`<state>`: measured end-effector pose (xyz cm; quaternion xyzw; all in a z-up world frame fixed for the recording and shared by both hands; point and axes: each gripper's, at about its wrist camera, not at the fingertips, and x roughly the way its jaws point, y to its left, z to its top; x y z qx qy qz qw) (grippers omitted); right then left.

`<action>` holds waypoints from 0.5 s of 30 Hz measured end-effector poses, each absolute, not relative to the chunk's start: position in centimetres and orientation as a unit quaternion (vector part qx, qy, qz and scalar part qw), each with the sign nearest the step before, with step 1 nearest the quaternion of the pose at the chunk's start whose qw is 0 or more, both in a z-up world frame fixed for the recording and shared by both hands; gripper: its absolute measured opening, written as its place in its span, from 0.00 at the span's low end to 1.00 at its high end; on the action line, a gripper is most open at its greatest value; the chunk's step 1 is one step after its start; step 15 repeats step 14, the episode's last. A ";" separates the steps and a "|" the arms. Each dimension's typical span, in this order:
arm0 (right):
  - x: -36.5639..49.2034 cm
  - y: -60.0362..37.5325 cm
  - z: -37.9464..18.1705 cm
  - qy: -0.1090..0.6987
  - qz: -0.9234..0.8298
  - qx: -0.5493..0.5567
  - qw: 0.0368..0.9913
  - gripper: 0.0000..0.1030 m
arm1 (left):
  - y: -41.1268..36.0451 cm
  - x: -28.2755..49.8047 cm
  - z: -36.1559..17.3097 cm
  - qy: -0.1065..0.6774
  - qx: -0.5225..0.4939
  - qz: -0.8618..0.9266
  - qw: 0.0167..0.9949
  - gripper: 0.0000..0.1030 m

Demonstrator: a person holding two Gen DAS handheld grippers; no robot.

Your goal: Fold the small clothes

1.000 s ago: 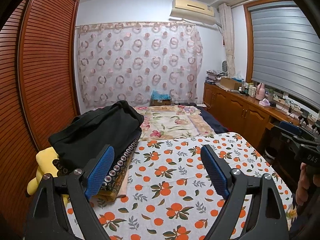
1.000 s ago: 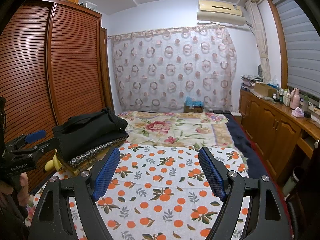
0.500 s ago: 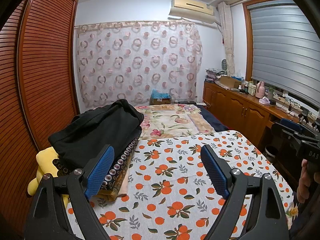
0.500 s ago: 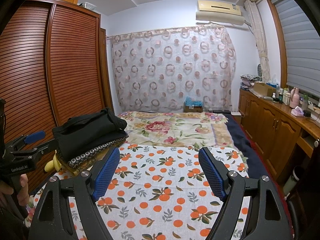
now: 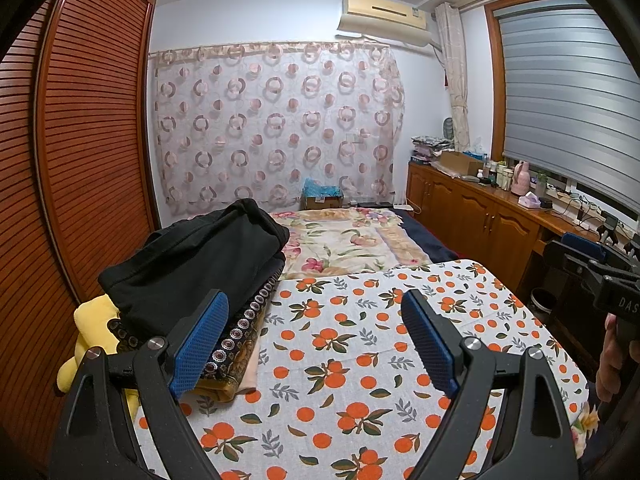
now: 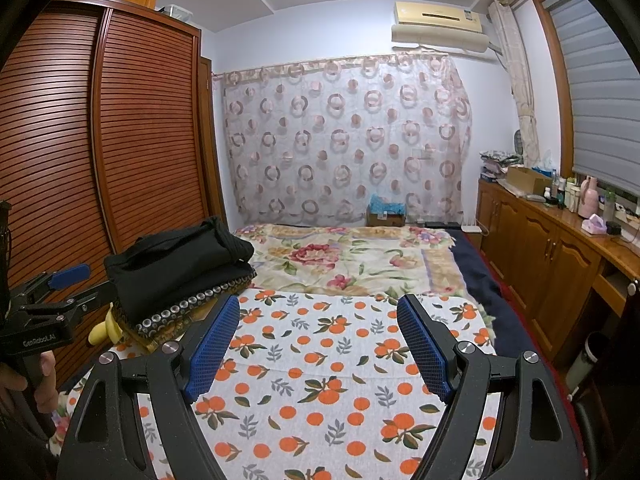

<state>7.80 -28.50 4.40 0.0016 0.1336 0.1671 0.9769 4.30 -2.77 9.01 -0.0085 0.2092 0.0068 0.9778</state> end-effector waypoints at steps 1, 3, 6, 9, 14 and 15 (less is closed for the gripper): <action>7.8 -28.5 4.5 0.133 0.167 0.001 0.977 0.80 | -2.7 4.3 9.0 0.209 -0.008 0.007 0.978 0.86; 7.9 -28.5 4.4 0.133 0.167 0.001 0.977 0.80 | -2.8 4.3 9.0 0.209 -0.008 0.007 0.978 0.86; 7.9 -28.6 4.4 0.133 0.168 0.001 0.977 0.80 | -2.7 4.3 9.1 0.209 -0.008 0.007 0.978 0.86; 7.9 -28.6 4.5 0.133 0.168 0.000 0.977 0.80 | -2.7 4.3 9.1 0.209 -0.008 0.007 0.978 0.86; 7.9 -28.6 4.5 0.133 0.168 0.001 0.977 0.80 | -2.7 4.3 9.0 0.209 -0.008 0.007 0.978 0.86; 7.9 -28.6 4.5 0.133 0.168 0.001 0.977 0.80 | -2.7 4.3 9.0 0.209 -0.008 0.007 0.978 0.86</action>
